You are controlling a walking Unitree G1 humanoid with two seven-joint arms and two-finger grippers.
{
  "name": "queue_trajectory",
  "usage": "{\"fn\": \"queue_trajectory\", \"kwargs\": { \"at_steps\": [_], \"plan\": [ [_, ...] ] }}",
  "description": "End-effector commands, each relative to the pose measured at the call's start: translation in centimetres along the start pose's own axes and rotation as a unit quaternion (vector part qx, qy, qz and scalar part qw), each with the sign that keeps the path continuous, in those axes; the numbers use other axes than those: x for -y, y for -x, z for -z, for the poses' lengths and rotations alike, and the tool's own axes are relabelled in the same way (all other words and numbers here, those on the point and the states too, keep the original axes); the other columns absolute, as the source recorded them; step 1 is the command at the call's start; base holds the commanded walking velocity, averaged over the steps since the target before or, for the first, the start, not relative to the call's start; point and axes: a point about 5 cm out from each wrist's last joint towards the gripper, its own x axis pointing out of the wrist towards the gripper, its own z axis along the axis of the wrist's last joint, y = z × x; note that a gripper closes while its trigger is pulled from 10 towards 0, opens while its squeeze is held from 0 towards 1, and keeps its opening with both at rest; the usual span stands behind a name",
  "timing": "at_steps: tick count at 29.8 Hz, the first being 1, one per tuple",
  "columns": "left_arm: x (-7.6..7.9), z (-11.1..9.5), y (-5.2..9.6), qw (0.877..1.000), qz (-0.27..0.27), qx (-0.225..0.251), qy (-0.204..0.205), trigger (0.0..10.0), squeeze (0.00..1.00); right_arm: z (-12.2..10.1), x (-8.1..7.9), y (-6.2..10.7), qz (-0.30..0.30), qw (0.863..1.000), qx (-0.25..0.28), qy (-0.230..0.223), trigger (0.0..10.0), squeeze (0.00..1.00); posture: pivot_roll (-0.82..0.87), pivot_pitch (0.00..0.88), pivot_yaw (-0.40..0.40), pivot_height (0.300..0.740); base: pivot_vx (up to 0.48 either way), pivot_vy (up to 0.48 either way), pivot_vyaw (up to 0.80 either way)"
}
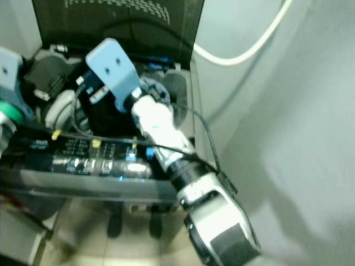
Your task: Clothes washing
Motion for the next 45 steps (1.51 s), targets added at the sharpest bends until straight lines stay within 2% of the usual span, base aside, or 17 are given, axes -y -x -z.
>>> {"fn": "queue_trajectory", "kwargs": {
  "at_steps": [1, 2, 3, 12, 15, 16, 17, 21, 23, 26, 27, 28, 29, 36, 37, 40, 45],
  "plan": [
    [2.3, -1.4, 0.7, 0.998, 0.056, 0.015, 0.031, 10.0, 0.00, 1.8, 0.0, 0.8, -0.018, 0.998, -0.043, 0.032, 10.0, 0.63, 0.16, 0.086, -0.056, 0.735, 0.000, 0.000, 0.00],
    [2.3, -1.4, 0.7, 0.998, 0.056, 0.015, 0.031, 10.0, 0.00, 1.8, 0.0, 0.8, -0.018, 0.998, -0.043, 0.032, 10.0, 0.63, 0.16, 0.086, -0.056, 0.735, 0.000, 0.000, 0.00],
    [3.0, -2.0, 1.1, 0.996, 0.073, 0.021, 0.044, 10.0, 0.00, 2.6, 0.1, 1.1, -0.025, 0.997, -0.064, 0.042, 10.0, 1.00, 0.16, 0.085, -0.055, 0.735, 0.000, 0.000, 0.00],
    [4.0, -3.4, 1.8, 0.991, 0.110, 0.034, 0.065, 10.0, 0.00, 3.4, 1.6, 1.5, -0.008, 0.996, -0.088, 0.016, 10.0, 1.00, 0.17, 0.088, -0.045, 0.735, 0.000, 0.000, 0.00],
    [4.0, -3.6, 2.0, 0.991, 0.113, 0.033, 0.068, 10.0, 0.00, 3.5, 1.9, 1.9, -0.039, 0.995, -0.094, 0.007, 10.0, 1.00, 0.17, 0.091, -0.047, 0.735, 0.000, 0.000, 0.00],
    [4.1, -3.7, 2.3, 0.991, 0.114, 0.033, 0.070, 10.0, 0.00, 3.6, 1.8, 2.8, -0.099, 0.990, -0.096, 0.003, 10.0, 1.00, 0.17, 0.089, -0.049, 0.735, 0.000, 0.000, 0.00],
    [4.4, -3.6, 2.4, 0.991, 0.112, 0.031, 0.073, 10.0, 0.00, 3.6, 2.0, 3.7, -0.131, 0.987, -0.095, -0.018, 10.0, 0.00, 0.18, 0.090, -0.056, 0.735, 0.000, 0.000, 0.00],
    [5.0, -3.7, 3.0, 0.990, 0.113, 0.021, 0.079, 10.0, 0.00, 3.6, 2.9, 4.5, -0.132, 0.986, -0.087, -0.056, 10.0, 0.00, 0.18, 0.092, -0.062, 0.735, 0.000, 0.000, 0.00],
    [5.4, -3.7, 3.4, 0.990, 0.112, 0.012, 0.083, 10.0, 0.00, 3.7, 4.4, 5.0, -0.058, 0.990, -0.076, -0.106, 10.0, 0.00, 0.18, 0.083, -0.067, 0.735, 0.000, 0.000, 0.00],
    [5.5, -3.6, 3.5, 0.990, 0.111, 0.010, 0.083, 10.0, 0.00, 3.7, 4.8, 5.2, -0.032, 0.989, -0.072, -0.125, 10.0, 0.00, 0.18, 0.083, -0.067, 0.735, 0.000, 0.000, 0.00],
    [5.7, -3.5, 3.5, 0.990, 0.109, 0.006, 0.086, 10.0, 0.00, 3.6, 5.4, 5.6, 0.010, 0.986, -0.063, -0.155, 10.0, 0.00, 0.18, 0.086, -0.064, 0.735, 0.000, 0.000, 0.00],
    [5.7, -3.5, 3.5, 0.990, 0.109, 0.006, 0.086, 10.0, 0.00, 3.6, 5.4, 5.6, 0.010, 0.986, -0.063, -0.155, 10.0, 0.00, 0.18, 0.086, -0.064, 0.735, 0.000, 0.000, 0.00],
    [5.9, -3.4, 3.3, 0.990, 0.109, 0.005, 0.091, 10.0, 0.00, 3.0, 5.2, 6.2, 0.009, 0.982, -0.039, -0.186, 10.0, 0.00, 0.18, 0.085, -0.060, 0.735, 0.000, 0.000, 0.00],
    [6.2, -3.2, 2.9, 0.989, 0.109, 0.001, 0.099, 10.0, 0.00, 1.7, 4.2, 7.6, -0.038, 0.981, -0.007, -0.188, 10.0, 0.00, 0.17, 0.074, -0.043, 0.735, 0.000, 0.000, 0.00],
    [6.3, -3.0, 2.7, 0.989, 0.110, -0.001, 0.101, 10.0, 0.00, 1.5, 3.3, 8.1, -0.078, 0.985, -0.014, -0.152, 10.0, 0.95, 0.16, 0.083, -0.034, 0.735, 0.000, 0.000, 0.00],
    [6.5, -3.0, 2.0, 0.988, 0.114, 0.001, 0.107, 10.0, 0.00, 2.4, 2.0, 7.2, -0.101, 0.987, -0.057, -0.112, 10.0, 1.00, 0.14, 0.075, -0.020, 0.735, 0.000, 0.000, 0.00],
    [6.7, -3.0, 1.7, 0.987, 0.115, 0.001, 0.111, 10.0, 0.00, 2.7, 1.1, 6.0, -0.107, 0.987, -0.077, -0.095, 10.0, 1.00, 0.14, 0.082, -0.024, 0.735, 0.000, 0.000, 0.00]
  ]
}}
